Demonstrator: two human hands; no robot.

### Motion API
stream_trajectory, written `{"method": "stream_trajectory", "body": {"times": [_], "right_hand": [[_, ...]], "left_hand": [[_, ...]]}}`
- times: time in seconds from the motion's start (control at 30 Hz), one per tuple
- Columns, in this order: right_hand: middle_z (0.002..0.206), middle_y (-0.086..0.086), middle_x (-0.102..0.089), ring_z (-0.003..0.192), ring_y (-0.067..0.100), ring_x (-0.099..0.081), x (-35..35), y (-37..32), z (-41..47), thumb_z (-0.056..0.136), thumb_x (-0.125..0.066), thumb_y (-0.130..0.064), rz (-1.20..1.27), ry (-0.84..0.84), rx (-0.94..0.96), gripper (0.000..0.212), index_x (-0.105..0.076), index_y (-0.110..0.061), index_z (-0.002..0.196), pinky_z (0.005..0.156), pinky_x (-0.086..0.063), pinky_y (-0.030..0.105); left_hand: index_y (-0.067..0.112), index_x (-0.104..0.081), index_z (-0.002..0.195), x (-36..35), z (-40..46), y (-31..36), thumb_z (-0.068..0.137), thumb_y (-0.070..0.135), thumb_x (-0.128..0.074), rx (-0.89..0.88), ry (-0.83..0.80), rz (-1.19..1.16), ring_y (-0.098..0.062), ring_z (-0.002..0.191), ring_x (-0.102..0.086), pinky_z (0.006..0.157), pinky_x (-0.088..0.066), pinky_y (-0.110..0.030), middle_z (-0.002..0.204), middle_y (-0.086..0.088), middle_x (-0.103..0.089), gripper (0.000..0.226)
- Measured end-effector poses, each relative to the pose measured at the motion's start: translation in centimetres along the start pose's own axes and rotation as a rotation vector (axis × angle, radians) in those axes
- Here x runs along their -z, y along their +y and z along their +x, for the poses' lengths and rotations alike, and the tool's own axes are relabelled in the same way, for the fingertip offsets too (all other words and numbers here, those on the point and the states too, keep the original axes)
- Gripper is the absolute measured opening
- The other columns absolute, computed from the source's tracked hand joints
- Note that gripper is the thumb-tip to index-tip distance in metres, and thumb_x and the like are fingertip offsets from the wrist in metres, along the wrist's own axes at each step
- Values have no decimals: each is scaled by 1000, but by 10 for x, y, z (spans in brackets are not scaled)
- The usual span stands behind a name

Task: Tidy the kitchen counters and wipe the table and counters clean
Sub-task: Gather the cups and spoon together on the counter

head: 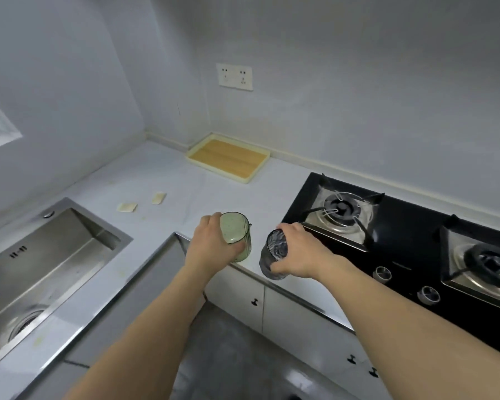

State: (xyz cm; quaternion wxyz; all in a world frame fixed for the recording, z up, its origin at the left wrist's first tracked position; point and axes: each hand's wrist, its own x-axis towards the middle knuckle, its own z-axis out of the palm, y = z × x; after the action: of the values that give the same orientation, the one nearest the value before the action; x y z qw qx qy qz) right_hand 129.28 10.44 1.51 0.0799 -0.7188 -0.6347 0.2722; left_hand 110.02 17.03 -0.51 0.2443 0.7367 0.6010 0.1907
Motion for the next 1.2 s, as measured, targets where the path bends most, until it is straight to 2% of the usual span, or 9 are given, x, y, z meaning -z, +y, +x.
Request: {"method": "stream_trajectory", "body": {"times": [0.23, 0.37, 0.5, 0.6, 0.67, 0.83, 1.03, 1.2], "right_hand": [[137, 4, -34, 123, 25, -44, 18, -7, 112, 64, -72, -43, 31, 29, -41, 97, -26, -19, 146, 101, -42, 34], [137, 2, -32, 123, 25, -43, 38, -16, 182, 67, -71, -45, 55, 25, -22, 96, -24, -21, 147, 99, -41, 32], [136, 2, -32, 124, 24, -42, 48, -34, 250, 69, -74, -45, 78, 30, -13, 95, -24, -21, 146, 100, -43, 35], [138, 3, -31, 126, 26, -40, 57, -47, 297, 70, -75, -43, 74, 26, -25, 96, -23, -21, 147, 101, -42, 36], [138, 2, -31, 126, 26, -39, 64, -54, 334, 70, -75, -41, 69, 30, -40, 96, -23, -21, 148, 101, -42, 37], [140, 2, -30, 127, 27, -37, 78, -68, 431, 71, -74, -39, 80, 129, -140, 94, -23, -21, 148, 99, -42, 35], [137, 3, -32, 123, 29, -41, 74, -68, 540, 67, -76, -39, 56, 171, -253, 94, -25, -25, 145, 95, -46, 38], [138, 5, -31, 122, 31, -39, 70, -66, 614, 70, -75, -38, 22, 163, -286, 92, -24, -25, 146, 91, -42, 34]], "left_hand": [[18, -35, 141, 15, 94, -44, 75, 41, -73, 75, -4, -56, -18, 123, -44, 90, -38, -29, 136, 2, -39, 80], [18, -33, 143, 35, 158, -51, 74, 42, -75, 97, 25, -38, -18, 124, -44, 93, -41, -31, 138, 2, -38, 85], [21, -32, 144, 50, 222, -59, 73, 40, -77, 97, 36, -88, -16, 121, -45, 89, -41, -28, 138, 5, -37, 86], [22, -32, 143, 57, 274, -72, 73, 43, -76, 78, 24, -48, -17, 123, -44, 94, -42, -33, 138, 5, -37, 85], [21, -32, 143, 61, 319, -83, 73, 43, -76, 70, 30, -26, -18, 124, -43, 96, -42, -34, 138, 4, -38, 85], [17, -36, 139, 62, 441, -107, 72, 39, -77, 78, 25, -74, -22, 120, -48, 86, -38, -28, 135, 0, -40, 82], [16, -33, 142, 31, 570, -125, 69, 42, -76, 46, -18, -32, -28, 125, -44, 99, -44, -42, 138, -3, -38, 88], [15, -28, 144, 1, 638, -139, 74, 44, -74, 0, 25, 38, -29, 128, -39, 104, -38, -40, 141, -6, -35, 89]]}}
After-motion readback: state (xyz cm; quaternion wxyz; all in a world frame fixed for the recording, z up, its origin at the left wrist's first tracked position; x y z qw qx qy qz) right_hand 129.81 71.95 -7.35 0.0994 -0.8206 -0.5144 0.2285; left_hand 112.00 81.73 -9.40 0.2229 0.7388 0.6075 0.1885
